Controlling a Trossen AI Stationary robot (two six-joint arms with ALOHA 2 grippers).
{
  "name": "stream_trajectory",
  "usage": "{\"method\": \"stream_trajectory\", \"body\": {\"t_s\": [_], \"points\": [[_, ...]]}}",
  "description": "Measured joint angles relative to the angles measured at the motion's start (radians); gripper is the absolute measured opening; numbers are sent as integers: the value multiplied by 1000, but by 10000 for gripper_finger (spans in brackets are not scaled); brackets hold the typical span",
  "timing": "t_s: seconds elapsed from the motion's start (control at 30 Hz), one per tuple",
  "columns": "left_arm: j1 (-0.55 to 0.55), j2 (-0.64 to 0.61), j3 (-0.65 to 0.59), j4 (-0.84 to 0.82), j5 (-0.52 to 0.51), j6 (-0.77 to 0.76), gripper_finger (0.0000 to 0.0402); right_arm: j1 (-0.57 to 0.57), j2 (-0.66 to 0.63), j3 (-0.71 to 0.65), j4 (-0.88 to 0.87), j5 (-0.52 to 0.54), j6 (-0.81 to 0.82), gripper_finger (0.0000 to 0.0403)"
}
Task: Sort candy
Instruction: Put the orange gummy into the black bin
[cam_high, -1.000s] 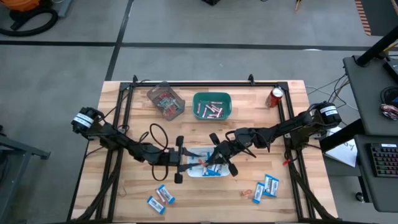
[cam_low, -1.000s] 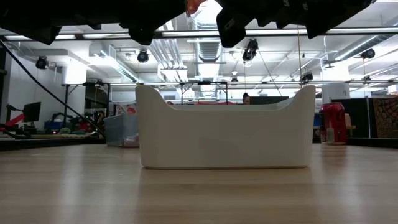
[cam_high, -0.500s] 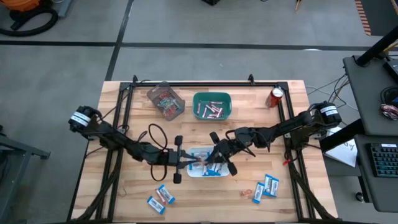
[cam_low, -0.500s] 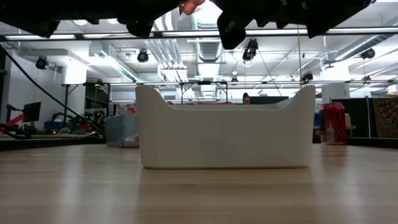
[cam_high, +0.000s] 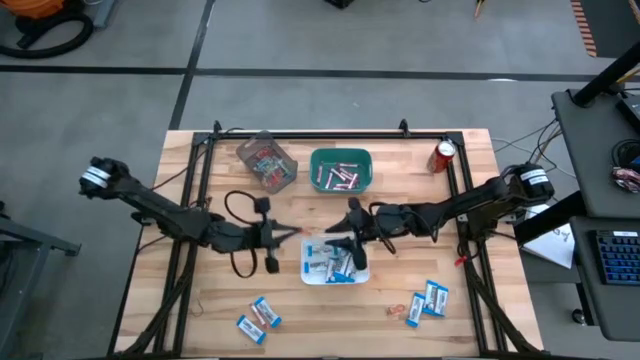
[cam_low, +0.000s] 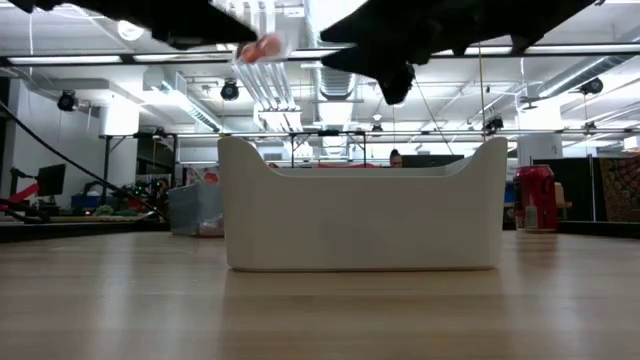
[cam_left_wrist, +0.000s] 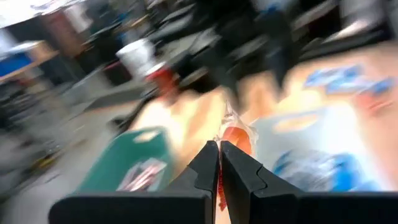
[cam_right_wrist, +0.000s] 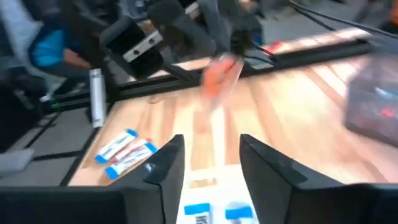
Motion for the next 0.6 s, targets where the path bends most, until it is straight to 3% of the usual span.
{"method": "stream_trajectory", "body": {"t_s": [0.17,0.3,0.43,0.6], "points": [[75,-130,0,-298,-202,-63,0,0,-12,1,-47,55,44,166],[237,-188,0,-515,-219,-178,0,0,-12,1,-51,58,43,168],[461,-189,0,-653,-115,-241,0,0,-12,1,-55,58,42,169],[729,-131,0,-678,60,-190,0,0,-12,1,-64,58,40,168]]}}
